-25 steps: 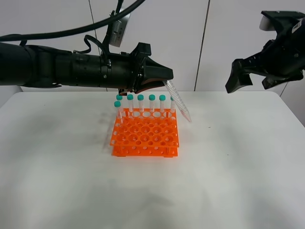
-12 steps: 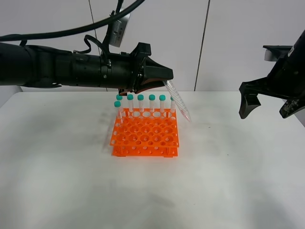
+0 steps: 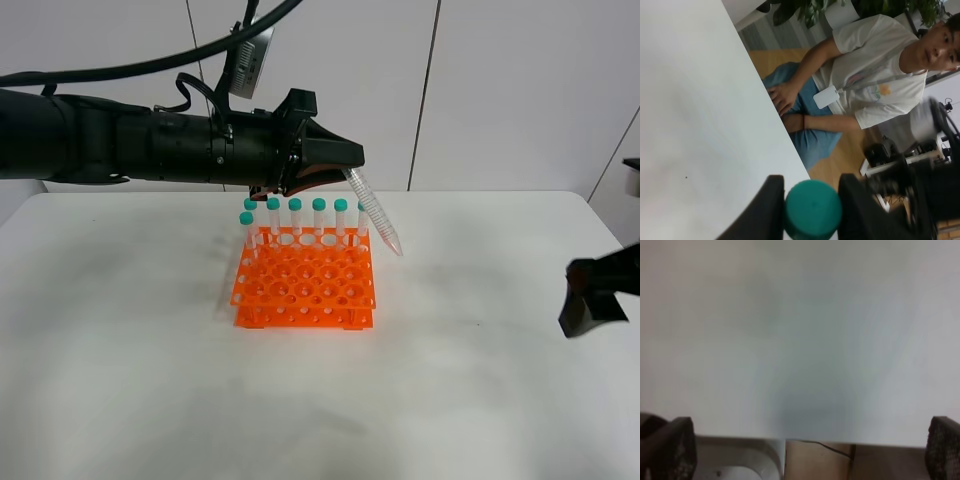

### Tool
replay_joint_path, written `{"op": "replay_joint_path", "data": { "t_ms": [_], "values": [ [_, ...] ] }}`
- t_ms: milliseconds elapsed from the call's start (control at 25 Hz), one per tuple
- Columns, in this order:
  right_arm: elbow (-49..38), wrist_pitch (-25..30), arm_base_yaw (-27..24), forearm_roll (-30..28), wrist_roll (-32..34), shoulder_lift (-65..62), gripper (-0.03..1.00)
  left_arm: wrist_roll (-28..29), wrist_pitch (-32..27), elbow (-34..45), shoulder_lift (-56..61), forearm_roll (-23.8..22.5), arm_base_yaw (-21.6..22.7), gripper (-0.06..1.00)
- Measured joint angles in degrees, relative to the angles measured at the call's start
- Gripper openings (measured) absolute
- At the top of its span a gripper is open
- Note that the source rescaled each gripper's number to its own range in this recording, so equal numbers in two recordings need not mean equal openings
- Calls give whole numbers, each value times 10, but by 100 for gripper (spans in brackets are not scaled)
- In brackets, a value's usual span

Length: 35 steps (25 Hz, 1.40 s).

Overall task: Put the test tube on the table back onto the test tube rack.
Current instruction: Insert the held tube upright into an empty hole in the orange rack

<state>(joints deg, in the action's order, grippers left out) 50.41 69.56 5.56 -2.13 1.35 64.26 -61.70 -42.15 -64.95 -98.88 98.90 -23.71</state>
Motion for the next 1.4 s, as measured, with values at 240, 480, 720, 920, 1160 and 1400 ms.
{"op": "replay_joint_path", "data": {
  "t_ms": [240,480,720,920,1160,1400],
  "values": [
    [-130,-55,0,27,-4,-232,100,0,-1,0,0,0,0,0],
    [-202,-119,0,33,-40,-472,100,0,-4,0,0,0,0,0],
    [-217,-109,0,49,-40,-588,100,0,-11,0,0,0,0,0],
    [-217,-109,0,46,-37,-601,100,0,-17,0,0,0,0,0],
    [-217,-109,-15,47,-37,-604,100,0,-17,0,0,0,0,0],
    [-217,-108,-58,52,-37,-645,100,0,-17,0,0,0,0,0]
  ]
}}
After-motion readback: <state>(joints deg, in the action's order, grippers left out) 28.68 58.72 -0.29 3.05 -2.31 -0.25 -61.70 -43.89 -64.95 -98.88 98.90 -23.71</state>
